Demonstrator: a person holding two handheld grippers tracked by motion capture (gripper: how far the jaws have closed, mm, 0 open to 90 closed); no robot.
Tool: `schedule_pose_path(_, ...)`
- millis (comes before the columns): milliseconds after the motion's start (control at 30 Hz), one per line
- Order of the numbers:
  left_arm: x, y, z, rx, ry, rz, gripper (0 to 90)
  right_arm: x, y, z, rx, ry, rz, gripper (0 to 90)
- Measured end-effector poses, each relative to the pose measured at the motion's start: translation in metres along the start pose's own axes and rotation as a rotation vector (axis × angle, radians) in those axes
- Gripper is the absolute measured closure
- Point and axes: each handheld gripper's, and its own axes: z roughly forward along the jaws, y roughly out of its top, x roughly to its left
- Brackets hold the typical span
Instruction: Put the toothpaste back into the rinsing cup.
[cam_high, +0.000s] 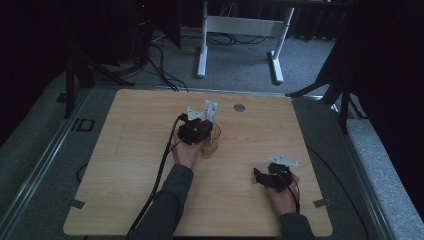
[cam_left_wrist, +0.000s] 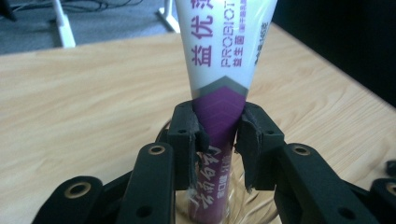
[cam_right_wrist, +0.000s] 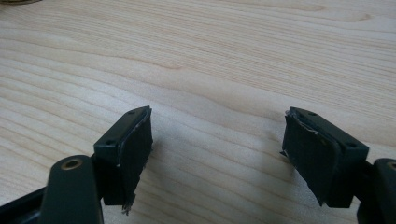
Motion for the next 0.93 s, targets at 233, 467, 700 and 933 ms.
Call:
schedule_pose_path(233, 0.003, -0.009, -0.015, -0.044, -0.020, -0.019, 55.2, 0.000, 0.000, 0.000, -0.001, 0.000, -0.001, 24.1)
schedule_pose_path(467, 0.008, -0.014, -0.041, -0.108, -0.093, -0.007, 48.0, 0.000, 0.000, 0.000, 0.000, -0.001, -0.001, 24.2)
schedule_pose_path(700, 0.025, -0.030, -0.062, -0.087, -0.072, -0.039, 44.2, 0.000, 0.000, 0.000, -0.002, -0.001, -0.004, 24.1)
schedule_pose_path(933, 0.040, -0.068, -0.066, 0.057, 0.059, 0.008, 38.7, 0.000, 0.000, 0.000, 0.000, -0.001, -0.002, 24.1)
